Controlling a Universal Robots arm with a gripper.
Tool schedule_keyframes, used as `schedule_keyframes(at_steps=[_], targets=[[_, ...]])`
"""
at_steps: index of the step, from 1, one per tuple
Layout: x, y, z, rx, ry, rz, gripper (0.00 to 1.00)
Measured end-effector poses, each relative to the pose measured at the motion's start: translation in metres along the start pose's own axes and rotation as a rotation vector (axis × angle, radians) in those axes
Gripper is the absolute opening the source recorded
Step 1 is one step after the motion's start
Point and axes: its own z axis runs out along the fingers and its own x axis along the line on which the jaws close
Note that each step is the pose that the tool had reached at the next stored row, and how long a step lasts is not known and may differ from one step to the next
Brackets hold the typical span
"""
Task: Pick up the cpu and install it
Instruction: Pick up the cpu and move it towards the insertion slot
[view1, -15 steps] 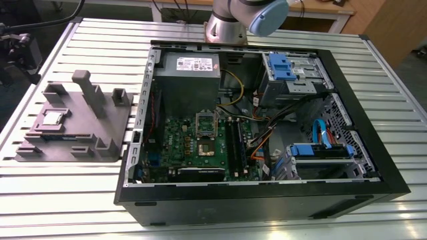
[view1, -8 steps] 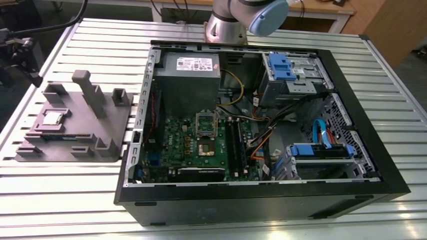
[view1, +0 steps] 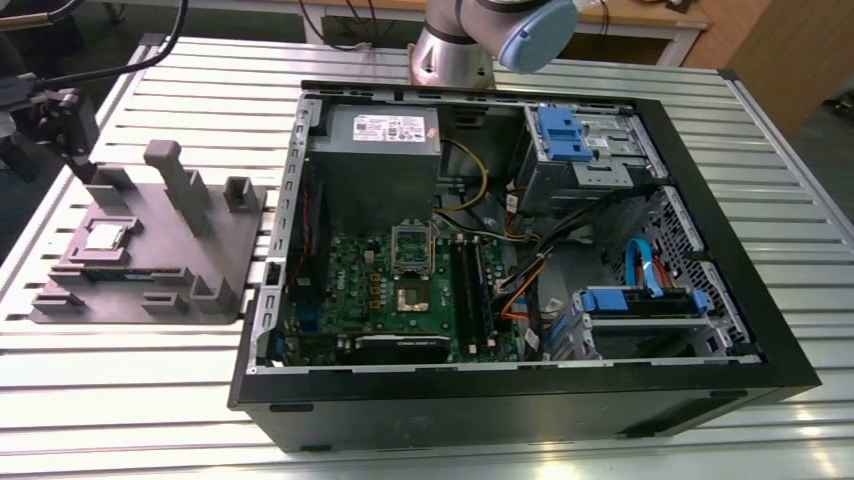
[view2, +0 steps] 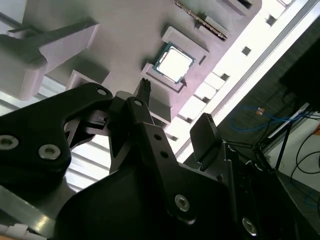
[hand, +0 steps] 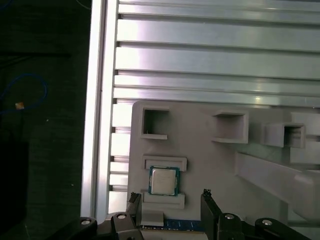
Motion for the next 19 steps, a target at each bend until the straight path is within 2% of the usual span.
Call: schedule_keyframes(at_steps=[3,9,19], targets=[[-0.0002,-0.0002,0.0024,-0.0001,-0.0010,0.001,0.59],[-0.0001,-0.0016,0.0129,0.0004,-0.0062,0.026,0.59],[0.0000,-0.0017,0.0150,0.0019,-0.0063,0.027,0.59]])
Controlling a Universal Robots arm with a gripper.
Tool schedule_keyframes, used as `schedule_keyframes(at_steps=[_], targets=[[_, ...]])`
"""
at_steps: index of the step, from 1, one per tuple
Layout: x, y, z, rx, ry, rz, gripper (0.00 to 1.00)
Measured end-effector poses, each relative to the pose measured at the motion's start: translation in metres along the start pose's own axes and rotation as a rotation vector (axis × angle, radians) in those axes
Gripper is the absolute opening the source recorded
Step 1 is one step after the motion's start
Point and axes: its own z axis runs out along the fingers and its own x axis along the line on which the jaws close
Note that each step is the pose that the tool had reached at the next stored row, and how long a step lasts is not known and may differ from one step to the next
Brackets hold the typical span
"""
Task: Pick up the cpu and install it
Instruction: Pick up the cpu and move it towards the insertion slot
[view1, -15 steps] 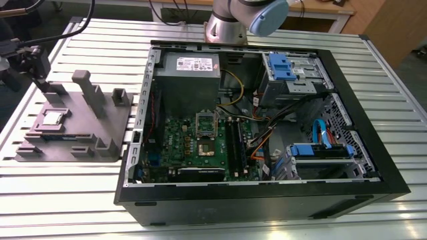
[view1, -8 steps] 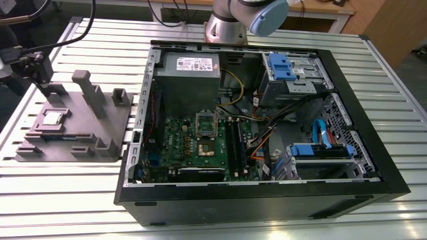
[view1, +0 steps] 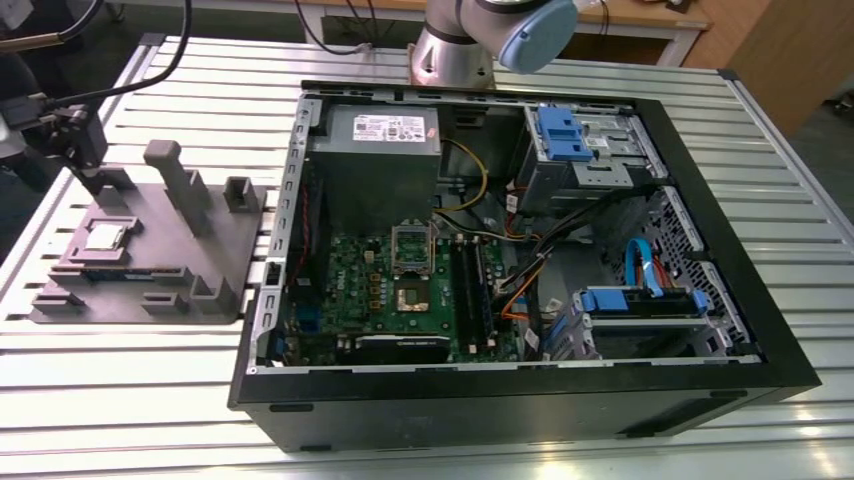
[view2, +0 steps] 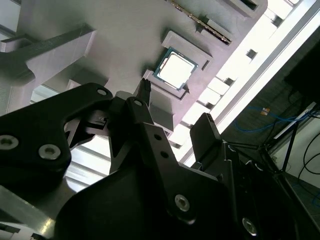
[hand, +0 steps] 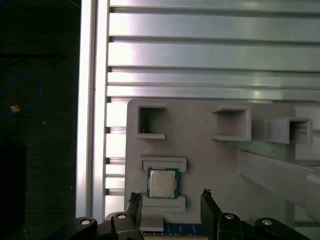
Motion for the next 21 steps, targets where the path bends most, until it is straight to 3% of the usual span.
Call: schedule_keyframes(at_steps=[16,21], targets=[[-0.0015,0.0000,0.0019,0.0004,-0.0001,0.000,0.59],[-0.0023,-0.0002,0.0081,0.0014,0.0000,0.000,0.59]])
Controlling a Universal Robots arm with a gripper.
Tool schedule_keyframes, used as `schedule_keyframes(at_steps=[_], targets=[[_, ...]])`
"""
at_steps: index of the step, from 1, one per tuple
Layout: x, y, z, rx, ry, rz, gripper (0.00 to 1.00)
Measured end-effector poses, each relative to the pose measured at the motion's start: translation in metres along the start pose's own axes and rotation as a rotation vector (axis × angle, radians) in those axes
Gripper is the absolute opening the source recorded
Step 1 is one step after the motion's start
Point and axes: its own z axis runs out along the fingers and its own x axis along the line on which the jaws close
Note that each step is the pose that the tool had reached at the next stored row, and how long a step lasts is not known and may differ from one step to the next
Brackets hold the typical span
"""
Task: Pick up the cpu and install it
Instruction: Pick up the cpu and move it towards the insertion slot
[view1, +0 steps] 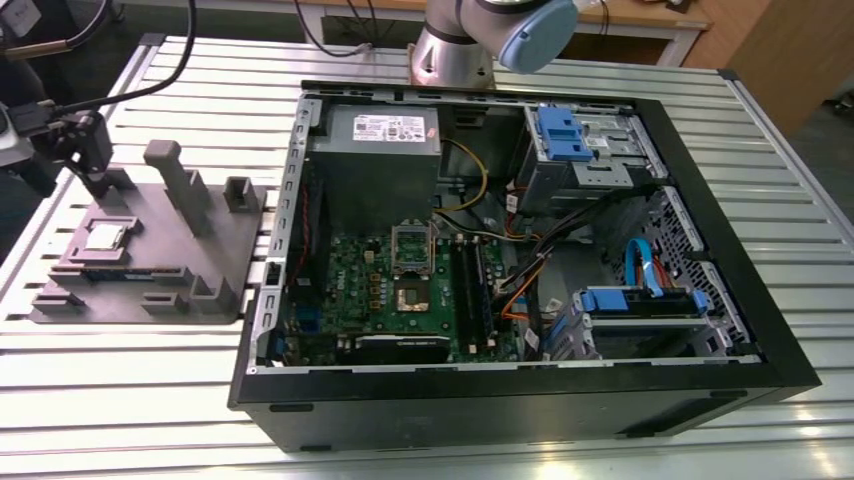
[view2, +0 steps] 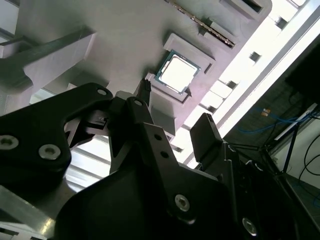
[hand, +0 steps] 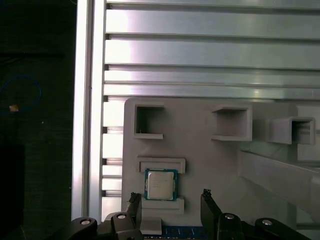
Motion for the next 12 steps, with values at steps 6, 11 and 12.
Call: schedule_keyframes(at_steps=[6,11,12], targets=[[0.0001,-0.0003,0.0083,0.0136,-0.0002,0.007,0.59],[0.0004,-0.0006,0.0173,0.0140,-0.0007,0.028,0.59],[0.0005,-0.0006,0.0191,0.0140,-0.0007,0.029,0.59]])
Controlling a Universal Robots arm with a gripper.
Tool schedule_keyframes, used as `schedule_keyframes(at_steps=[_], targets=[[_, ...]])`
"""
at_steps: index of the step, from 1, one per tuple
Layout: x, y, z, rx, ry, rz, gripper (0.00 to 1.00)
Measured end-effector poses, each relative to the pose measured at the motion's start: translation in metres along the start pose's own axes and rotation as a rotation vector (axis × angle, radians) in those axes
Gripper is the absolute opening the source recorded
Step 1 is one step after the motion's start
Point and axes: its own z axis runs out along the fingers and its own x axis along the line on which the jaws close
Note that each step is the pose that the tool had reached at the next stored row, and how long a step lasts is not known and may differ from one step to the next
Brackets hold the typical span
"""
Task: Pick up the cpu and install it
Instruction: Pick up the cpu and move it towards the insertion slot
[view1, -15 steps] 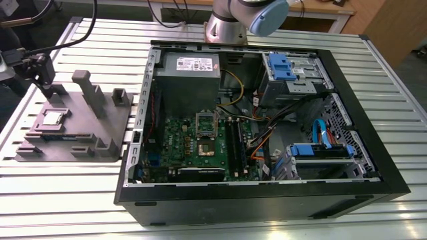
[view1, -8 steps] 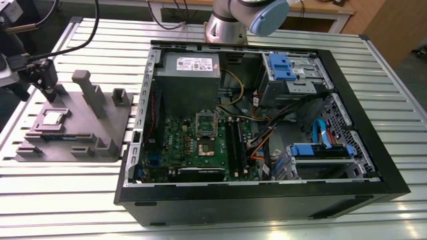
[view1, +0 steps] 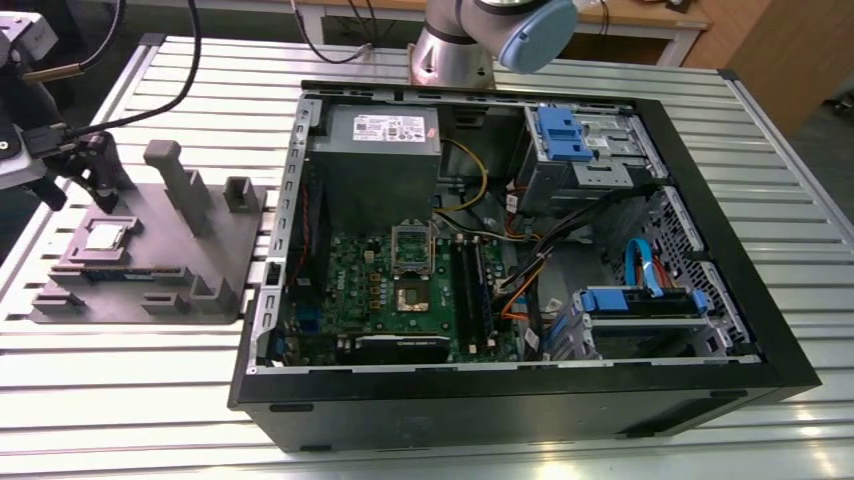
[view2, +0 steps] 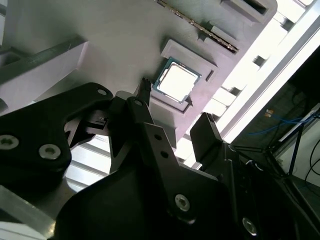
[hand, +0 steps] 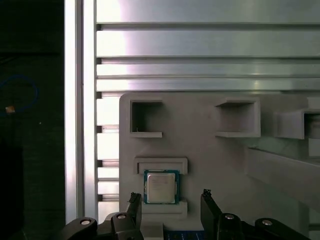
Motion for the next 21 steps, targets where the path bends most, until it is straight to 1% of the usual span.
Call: schedule_keyframes(at_steps=[7,17,19,21], targets=[[0.0008,-0.0002,0.0120,0.0000,-0.0001,0.003,0.59],[0.0008,-0.0002,0.0124,0.0001,0.0000,0.003,0.59],[0.0014,-0.0002,0.0136,-0.0002,-0.0004,0.003,0.59],[0.0019,-0.0003,0.0162,0.0000,-0.0001,0.003,0.59]])
